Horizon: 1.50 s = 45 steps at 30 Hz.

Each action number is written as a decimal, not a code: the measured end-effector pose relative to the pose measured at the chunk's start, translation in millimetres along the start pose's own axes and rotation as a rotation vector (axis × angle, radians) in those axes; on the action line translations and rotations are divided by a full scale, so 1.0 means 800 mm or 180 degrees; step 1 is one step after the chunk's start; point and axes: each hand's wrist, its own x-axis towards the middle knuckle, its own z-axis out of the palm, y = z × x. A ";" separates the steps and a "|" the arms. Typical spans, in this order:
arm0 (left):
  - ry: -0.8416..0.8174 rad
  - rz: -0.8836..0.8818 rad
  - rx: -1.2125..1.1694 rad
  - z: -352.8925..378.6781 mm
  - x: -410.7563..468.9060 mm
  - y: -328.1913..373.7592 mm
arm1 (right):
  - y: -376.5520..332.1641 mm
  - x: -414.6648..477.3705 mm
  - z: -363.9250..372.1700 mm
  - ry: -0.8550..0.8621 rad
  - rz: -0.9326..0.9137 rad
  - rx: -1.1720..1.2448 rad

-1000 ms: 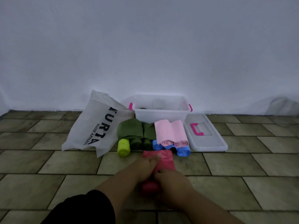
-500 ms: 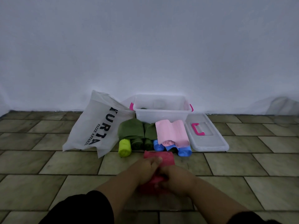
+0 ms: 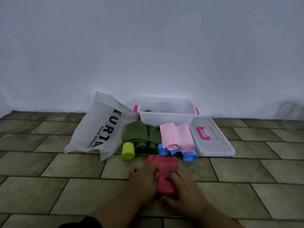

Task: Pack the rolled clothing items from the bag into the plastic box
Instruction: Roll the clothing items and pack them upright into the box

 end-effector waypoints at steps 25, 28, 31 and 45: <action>-0.0066 0.0507 0.0713 -0.012 0.014 -0.005 | 0.011 0.042 -0.016 0.0071 -0.0044 -0.0708; 0.0025 0.0179 0.0645 -0.010 0.019 0.006 | 0.011 0.046 -0.023 -0.0047 -0.0062 -0.0887; 0.0623 -0.1234 -0.0458 -0.013 0.010 0.034 | 0.004 0.059 -0.035 -0.0120 0.0068 -0.0861; 0.0294 -0.3097 -0.4228 -0.014 0.039 0.057 | -0.032 0.041 -0.047 -0.0829 0.1359 0.1960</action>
